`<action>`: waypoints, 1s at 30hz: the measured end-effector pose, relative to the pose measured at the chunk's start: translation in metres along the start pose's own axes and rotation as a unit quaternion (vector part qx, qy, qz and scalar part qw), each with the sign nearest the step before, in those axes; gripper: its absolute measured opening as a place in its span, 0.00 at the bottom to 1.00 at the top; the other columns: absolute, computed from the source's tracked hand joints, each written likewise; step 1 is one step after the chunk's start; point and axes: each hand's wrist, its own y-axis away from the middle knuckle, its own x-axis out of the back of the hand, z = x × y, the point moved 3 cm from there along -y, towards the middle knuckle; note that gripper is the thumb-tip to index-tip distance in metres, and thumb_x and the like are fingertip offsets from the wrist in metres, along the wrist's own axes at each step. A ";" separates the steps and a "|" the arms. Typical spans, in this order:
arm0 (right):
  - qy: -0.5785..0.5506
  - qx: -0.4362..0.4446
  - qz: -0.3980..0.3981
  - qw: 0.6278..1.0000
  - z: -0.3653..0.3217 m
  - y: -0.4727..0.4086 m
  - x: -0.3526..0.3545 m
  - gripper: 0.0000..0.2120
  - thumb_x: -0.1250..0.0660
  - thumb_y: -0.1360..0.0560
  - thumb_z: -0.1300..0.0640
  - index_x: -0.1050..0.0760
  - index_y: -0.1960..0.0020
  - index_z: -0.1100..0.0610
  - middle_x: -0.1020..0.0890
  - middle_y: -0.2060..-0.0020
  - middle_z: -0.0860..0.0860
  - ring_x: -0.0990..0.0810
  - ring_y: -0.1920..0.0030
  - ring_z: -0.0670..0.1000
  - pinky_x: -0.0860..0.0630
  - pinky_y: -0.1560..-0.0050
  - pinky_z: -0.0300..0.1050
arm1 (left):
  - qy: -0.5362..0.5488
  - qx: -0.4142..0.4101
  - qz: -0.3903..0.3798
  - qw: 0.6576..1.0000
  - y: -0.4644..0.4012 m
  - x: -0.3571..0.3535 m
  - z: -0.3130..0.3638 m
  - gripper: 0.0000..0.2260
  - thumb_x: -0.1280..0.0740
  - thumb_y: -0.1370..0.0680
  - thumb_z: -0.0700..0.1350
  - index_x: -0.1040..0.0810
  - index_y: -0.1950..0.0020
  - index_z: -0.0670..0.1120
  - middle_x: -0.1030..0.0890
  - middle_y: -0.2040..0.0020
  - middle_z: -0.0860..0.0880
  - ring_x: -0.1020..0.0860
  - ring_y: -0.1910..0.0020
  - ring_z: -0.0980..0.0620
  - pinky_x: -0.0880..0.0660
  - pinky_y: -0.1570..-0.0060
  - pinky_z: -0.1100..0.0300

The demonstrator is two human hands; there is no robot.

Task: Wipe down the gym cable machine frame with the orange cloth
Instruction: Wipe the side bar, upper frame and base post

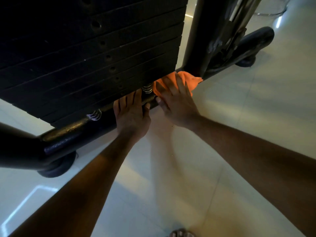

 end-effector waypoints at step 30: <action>-0.135 -0.048 0.011 0.990 0.061 0.041 0.062 0.23 0.40 0.16 0.51 0.22 0.23 0.48 0.23 0.23 0.52 0.26 0.22 0.51 0.27 0.22 0.54 | -0.006 -0.045 -0.020 0.999 0.050 0.002 0.044 0.25 0.37 0.14 0.51 0.34 0.17 0.48 0.33 0.18 0.43 0.39 0.17 0.40 0.45 0.18 0.36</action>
